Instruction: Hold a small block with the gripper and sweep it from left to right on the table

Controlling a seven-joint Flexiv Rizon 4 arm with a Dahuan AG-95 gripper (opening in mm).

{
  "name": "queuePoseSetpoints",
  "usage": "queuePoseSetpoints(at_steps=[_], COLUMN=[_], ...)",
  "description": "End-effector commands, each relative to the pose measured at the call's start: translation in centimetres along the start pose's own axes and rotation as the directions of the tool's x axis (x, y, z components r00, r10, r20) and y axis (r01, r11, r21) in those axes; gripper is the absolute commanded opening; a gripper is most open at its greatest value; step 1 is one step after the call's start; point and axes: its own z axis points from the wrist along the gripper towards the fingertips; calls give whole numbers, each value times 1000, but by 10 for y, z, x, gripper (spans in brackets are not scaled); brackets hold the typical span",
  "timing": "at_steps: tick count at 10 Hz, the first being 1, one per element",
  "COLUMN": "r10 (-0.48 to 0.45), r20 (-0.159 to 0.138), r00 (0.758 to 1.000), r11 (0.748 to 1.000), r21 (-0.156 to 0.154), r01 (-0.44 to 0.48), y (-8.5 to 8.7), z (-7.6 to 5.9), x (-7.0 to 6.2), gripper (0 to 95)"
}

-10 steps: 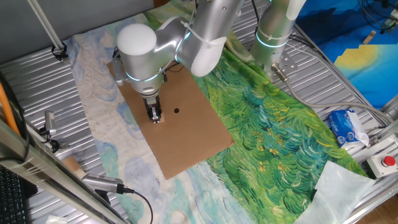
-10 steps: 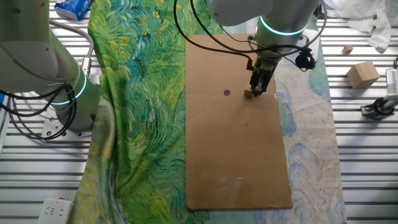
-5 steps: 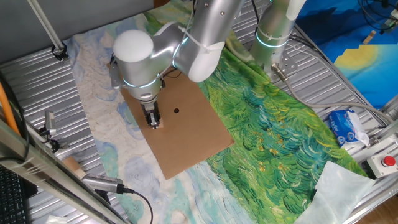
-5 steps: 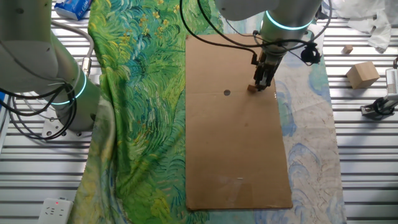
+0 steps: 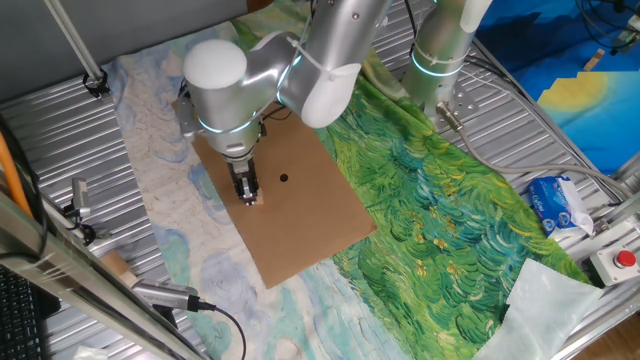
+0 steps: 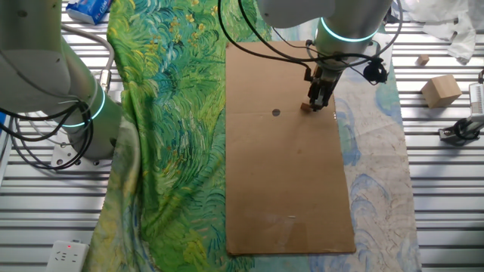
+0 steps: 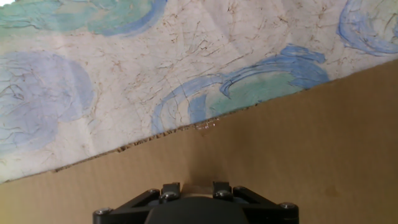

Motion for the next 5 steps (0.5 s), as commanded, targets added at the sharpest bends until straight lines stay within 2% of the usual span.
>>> queuePoseSetpoints(at_steps=[1,5], r10=[0,0], r20=[-3,-4], r00=[1000,1000], r11=[1000,1000], r21=[1,3], r01=[0,0], y=[0,0], z=[-1,0], x=[0,0], gripper=[0,0])
